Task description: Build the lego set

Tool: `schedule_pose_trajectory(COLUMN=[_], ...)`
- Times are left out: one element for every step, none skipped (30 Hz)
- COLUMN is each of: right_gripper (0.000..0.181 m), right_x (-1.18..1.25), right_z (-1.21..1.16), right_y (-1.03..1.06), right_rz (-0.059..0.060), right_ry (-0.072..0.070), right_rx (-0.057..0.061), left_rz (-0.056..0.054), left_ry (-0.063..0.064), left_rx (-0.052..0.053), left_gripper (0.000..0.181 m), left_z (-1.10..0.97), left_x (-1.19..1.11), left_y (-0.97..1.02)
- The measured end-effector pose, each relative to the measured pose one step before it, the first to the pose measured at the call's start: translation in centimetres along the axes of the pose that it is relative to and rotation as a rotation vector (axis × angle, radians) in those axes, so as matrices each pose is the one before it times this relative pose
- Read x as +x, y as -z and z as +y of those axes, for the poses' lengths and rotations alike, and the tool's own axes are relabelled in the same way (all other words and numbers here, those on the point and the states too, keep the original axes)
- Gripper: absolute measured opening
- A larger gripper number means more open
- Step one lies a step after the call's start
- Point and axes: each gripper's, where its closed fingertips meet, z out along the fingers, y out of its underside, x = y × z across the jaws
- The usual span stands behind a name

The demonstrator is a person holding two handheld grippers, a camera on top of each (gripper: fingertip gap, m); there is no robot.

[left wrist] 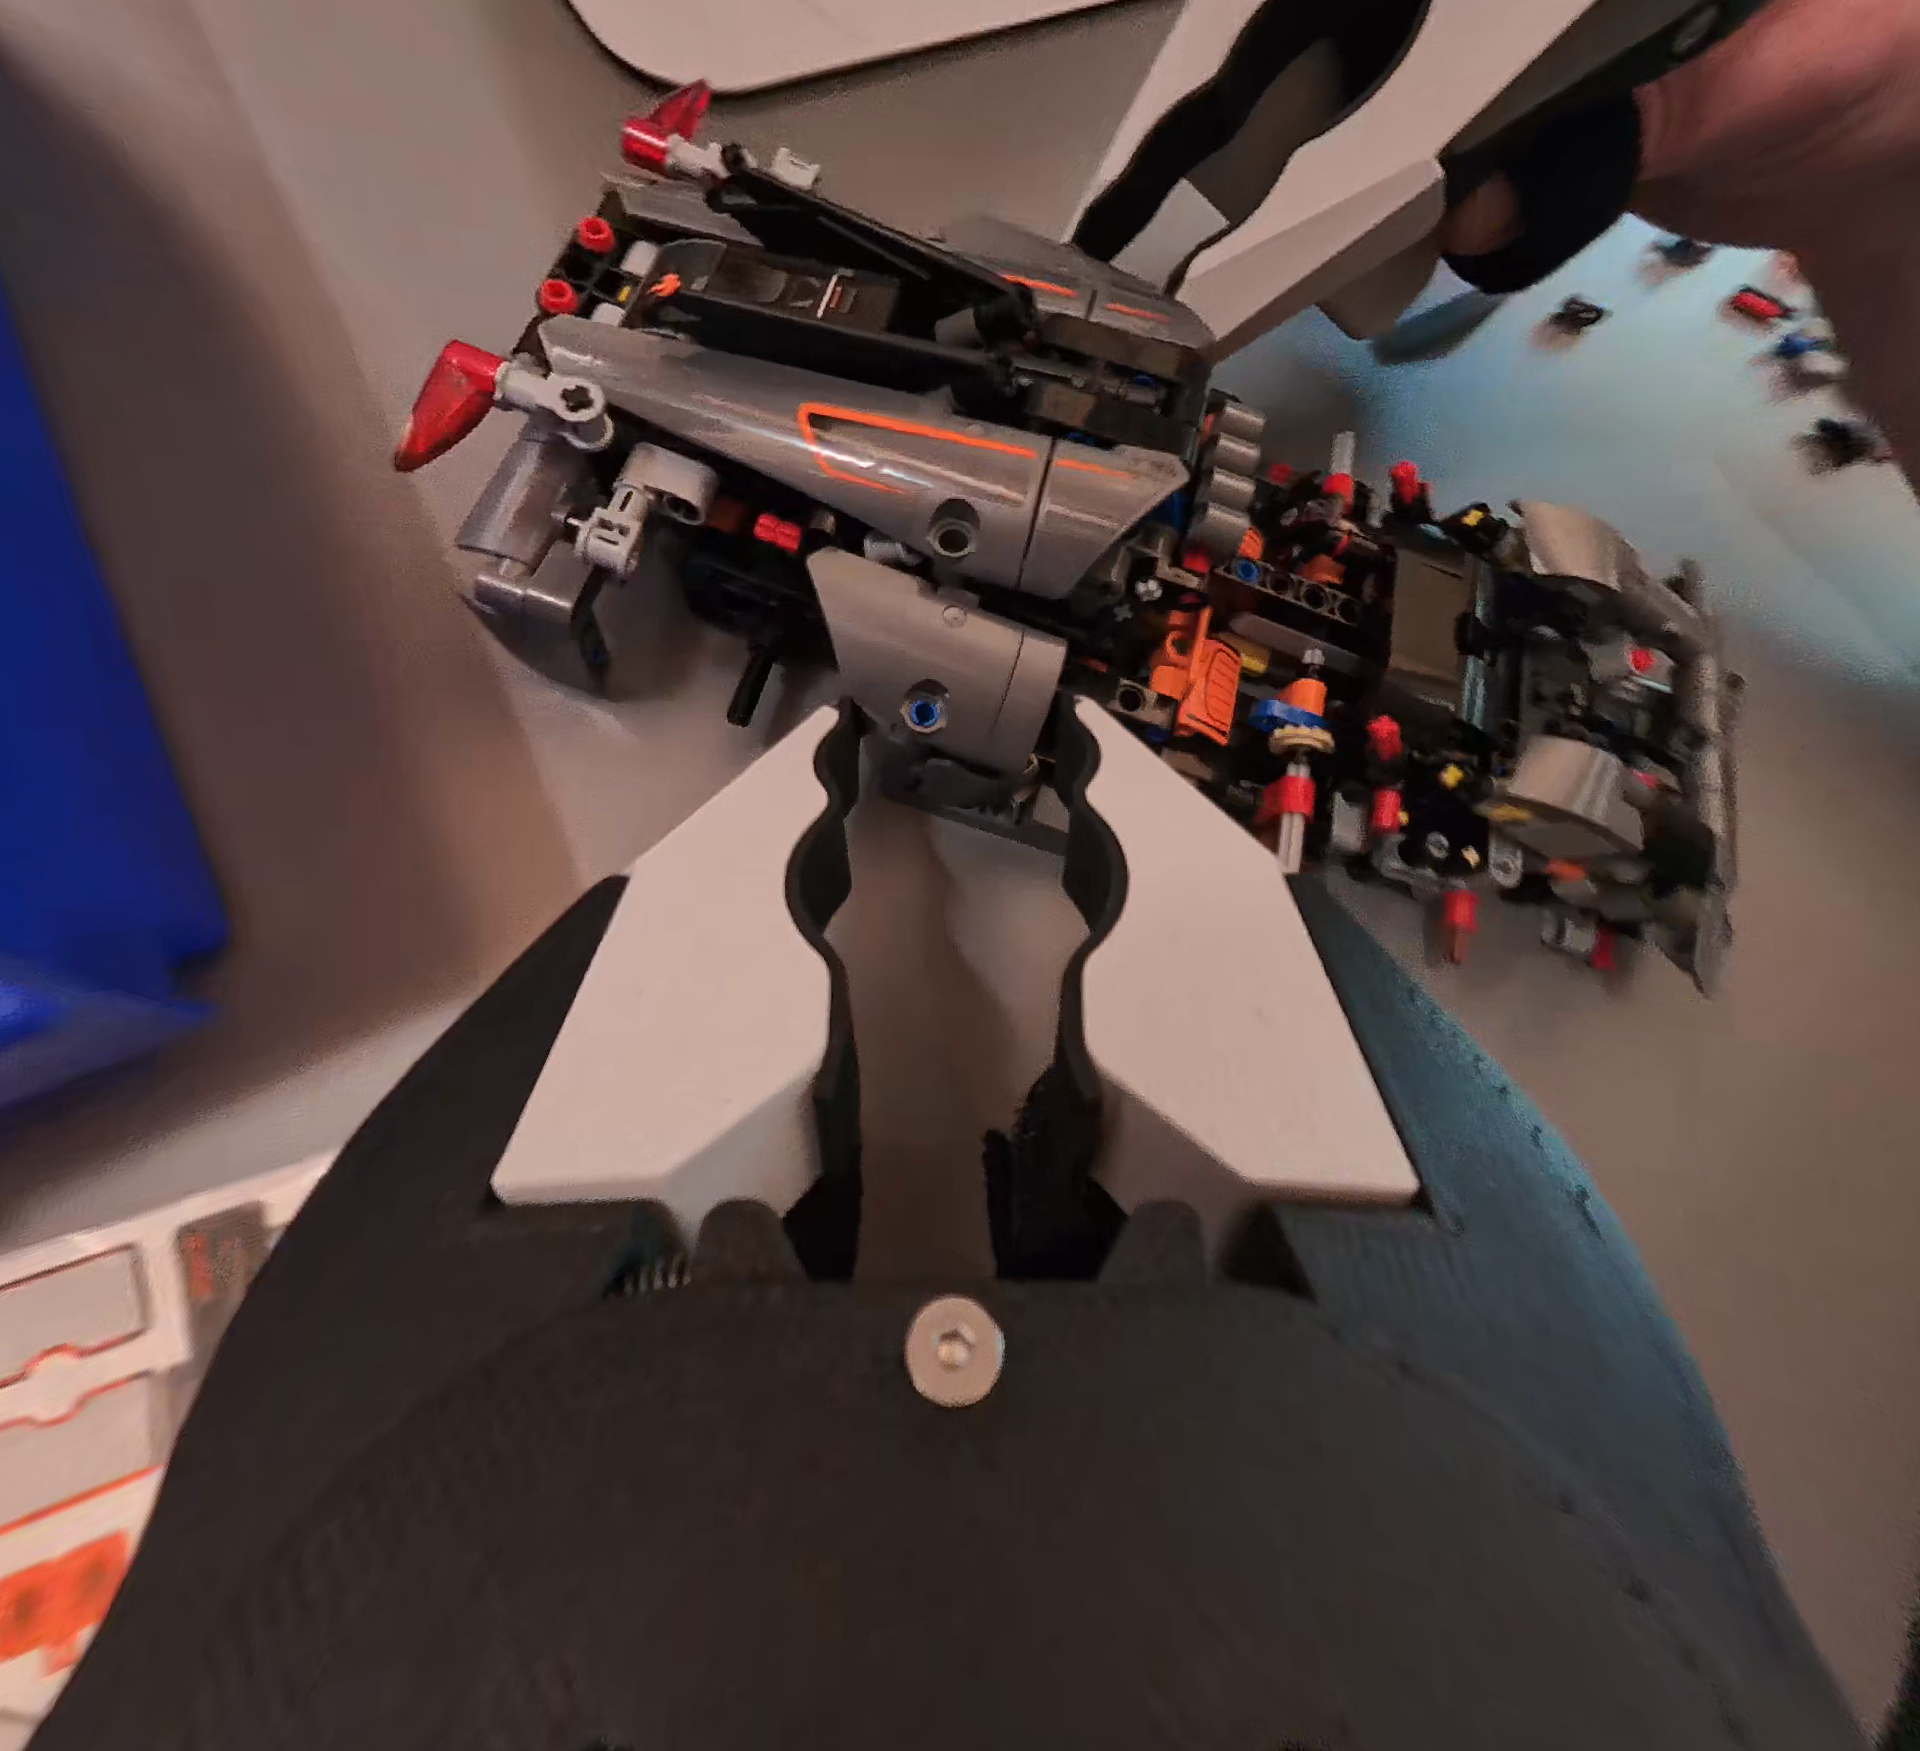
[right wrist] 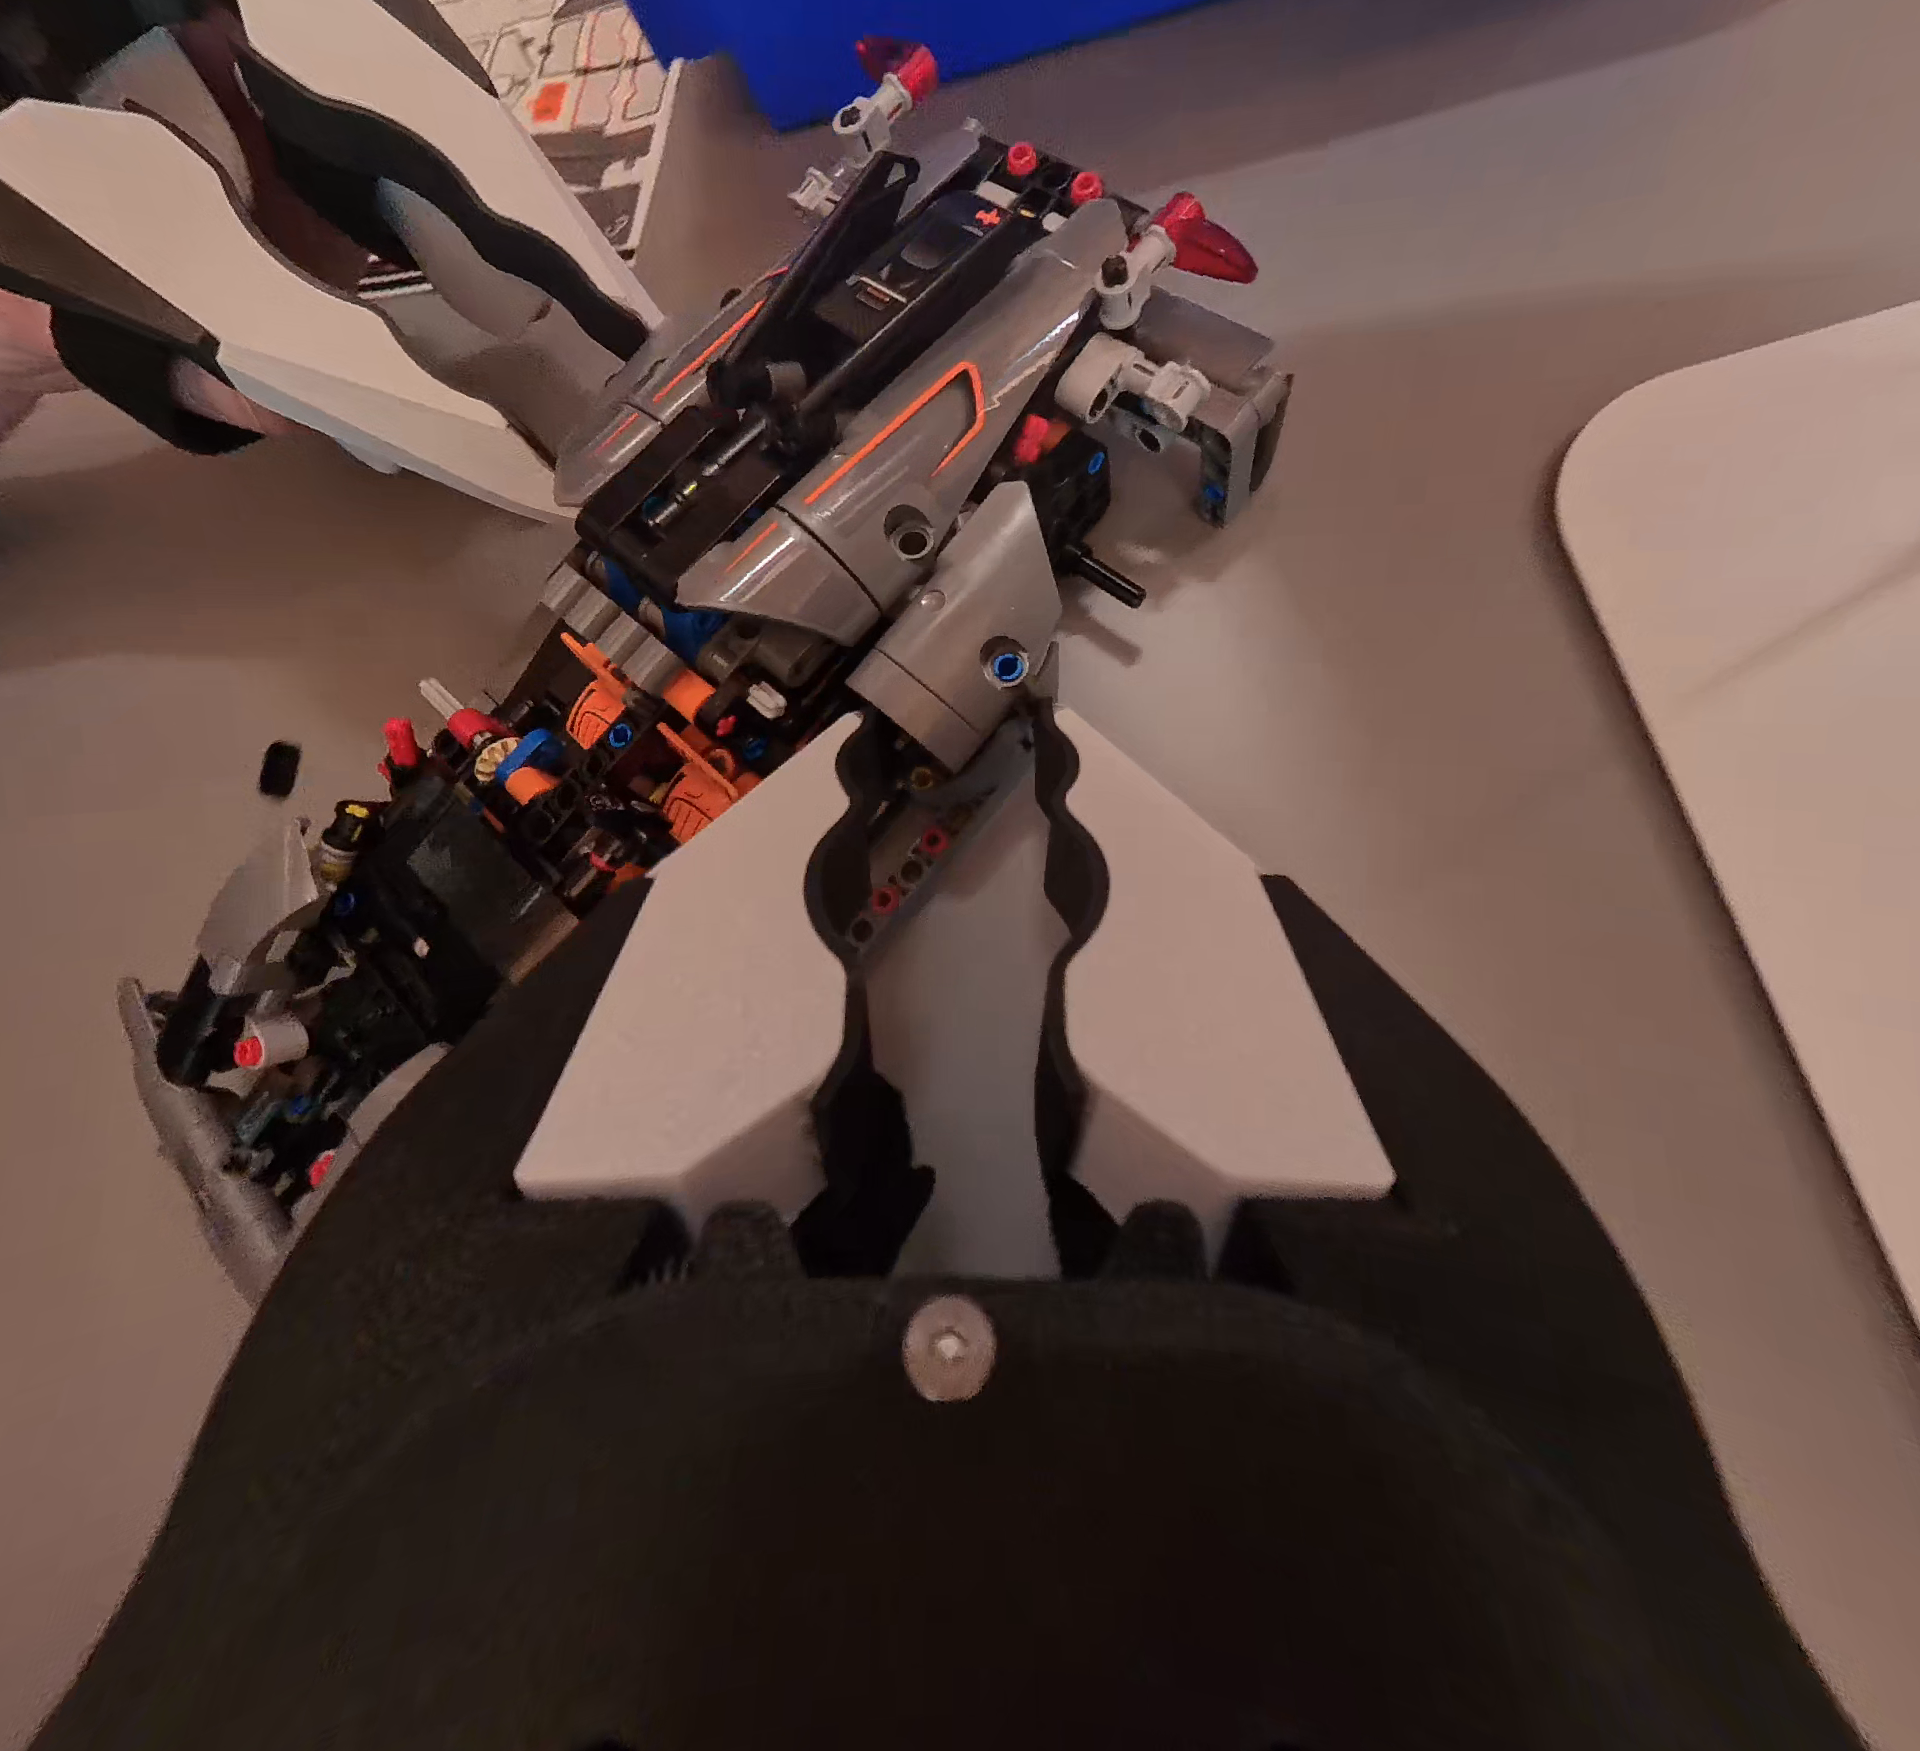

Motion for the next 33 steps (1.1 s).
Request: schedule_pose_trajectory(right_gripper=[0.027,0.03,0.034,0.034,0.033,0.032,0.03,0.027,0.027,0.027,0.025,0.023,0.022,0.022,0.021,0.021,0.023,0.022,0.024,0.026,0.028,0.031,0.036,0.04,0.044,0.046,0.049,0.056,0.061,0.061,0.059,0.057,0.057], right_x=[-0.276,-0.058,0.13,0.01,-0.218,-0.079,0.09,-0.107,-0.269,-0.214,-0.063,-0.015,-0.102,-0.159,-0.192,-0.058,0.138,0.037,0.039,0.255,0.291,0.205,0.198,0.047,-0.272,-0.259,0.109,0.083,-0.271,-0.263,-0.215,-0.145,0.004], right_z=[0.303,0.134,-0.087,-0.366,-0.445,-0.55,-0.689,-0.713,-0.712,-0.676,-0.635,-0.474,-0.336,-0.25,-0.008,0.245,0.092,-0.027,0.19,0.282,0.3,0.186,0.005,-0.05,0.009,0.038,0.186,0.259,0.074,0.015,-0.059,-0.049,-0.012], right_y=[0.263,0.286,0.386,0.398,0.305,0.187,0.126,0.007,-0.125,-0.219,-0.285,-0.332,-0.374,-0.397,-0.404,-0.337,-0.073,0.195,0.28,0.322,0.257,0.13,0.001,-0.127,-0.258,-0.385,-0.439,-0.455,-0.363,-0.252,-0.166,-0.145,-0.086], right_rz=[-0.012,0.0013,0.0149,0.0109,-0.0029,0.0051,0.0166,0.0024,-0.0105,-0.0067,0.0042,0.0046,-0.0037,-0.0078,-0.0079,0.0023,0.012,-0.0008,-0.0041,0.0049,0.0025,-0.0086,-0.0128,-0.0223,-0.0405,-0.0398,-0.0184,-0.0177,-0.0386,-0.0345,-0.0232,-0.0144,-0.0054], right_ry=[-0.0006,-0.009,-0.008,0.0016,0.0082,0.0108,0.0113,0.0084,0.0024,0.001,0.0006,-0.0033,-0.0037,-0.0021,0.0067,0.01,0.0006,-0.0121,-0.0173,-0.0191,-0.0186,-0.0187,-0.0251,-0.0313,-0.0307,-0.0297,-0.0318,-0.0256,-0.0273,-0.0191,0.0014,0.0058,0.0054], right_rx=[-0.0113,-0.0024,0.0044,0.015,0.0115,0.0092,0.0107,0.0091,0.0086,0.008,0.0084,0.0019,-0.0023,-0.0038,-0.015,-0.0268,-0.012,0.0037,-0.0022,-0.0027,-0.0012,0.0039,0.0109,0.0092,0.002,0.0011,-0.0074,-0.0108,0.0012,0.0052,0.0097,0.0085,0.0037], left_rz=[0.0292,0.0155,-0.0017,-0.0022,-0.0003,-0.0053,-0.0092,-0.0122,-0.0135,-0.0137,-0.0164,-0.007,0.0083,0.0158,0.0151,0.0138,0.0046,0.0013,0.0115,0.0147,0.0068,0.0038,0.0079,0.0079,0.0132,0.0126,0.0075,-0.0033,-0.0028,-0.0006,0.0027,0.0022,-0.0005], left_ry=[0.0044,0.0039,0.005,0.0049,0.0035,-0.0042,-0.0155,-0.0224,-0.0243,-0.0257,-0.0243,-0.0187,-0.0113,-0.0029,-0.001,-0.0102,-0.0121,-0.0055,0.0017,0.0075,0.0037,-0.0028,-0.0021,0.0056,0.009,0.0098,0.0081,0.0083,0.0029,0.0001,0.0018,0.0083,0.0025], left_rx=[0.0008,0.0145,0.0328,0.0372,0.0306,0.0254,0.0185,0.0059,-0.0098,-0.0155,-0.0104,-0.0063,-0.0071,-0.0112,-0.0171,-0.0211,-0.0185,-0.0091,-0.0046,-0.0069,-0.0044,0.0014,0.0051,0.0075,0.0059,0.0027,0.0073,-0.0039,-0.0052,0.0067,0.0123,0.0043,0.0012], left_gripper=[0.035,0.035,0.034,0.032,0.03,0.029,0.027,0.027,0.027,0.027,0.027,0.028,0.028,0.028,0.029,0.029,0.03,0.03,0.031,0.033,0.036,0.039,0.041,0.044,0.047,0.05,0.051,0.051,0.052,0.052,0.052,0.052,0.051], left_z=[0.235,-0.014,-0.381,-0.6,-0.672,-0.725,-0.722,-0.56,-0.318,-0.185,-0.179,-0.173,-0.077,0.08,0.272,0.399,0.437,0.347,0.313,0.343,0.279,0.141,0.022,-0.089,-0.122,-0.108,-0.172,0.039,0.086,-0.093,-0.166,-0.064,-0.02], left_x=[0.598,0.306,-0.041,-0.167,-0.216,-0.28,-0.271,-0.29,-0.288,-0.289,-0.289,-0.123,0.126,0.241,0.26,0.284,0.17,0.104,0.255,0.285,0.167,0.161,0.184,0.133,0.199,0.179,0.124,-0.083,-0.067,-0.003,0.037,-0.027,-0.053], left_y=[0.222,0.36,0.536,0.608,0.56,0.46,0.322,0.132,-0.076,-0.217,-0.273,-0.307,-0.33,-0.371,-0.378,-0.276,-0.155,-0.033,0.031,0.038,0.023,-0.044,-0.147,-0.208,-0.246,-0.26,-0.235,-0.205,-0.186,-0.064,-0.004,0.003,-0.008])
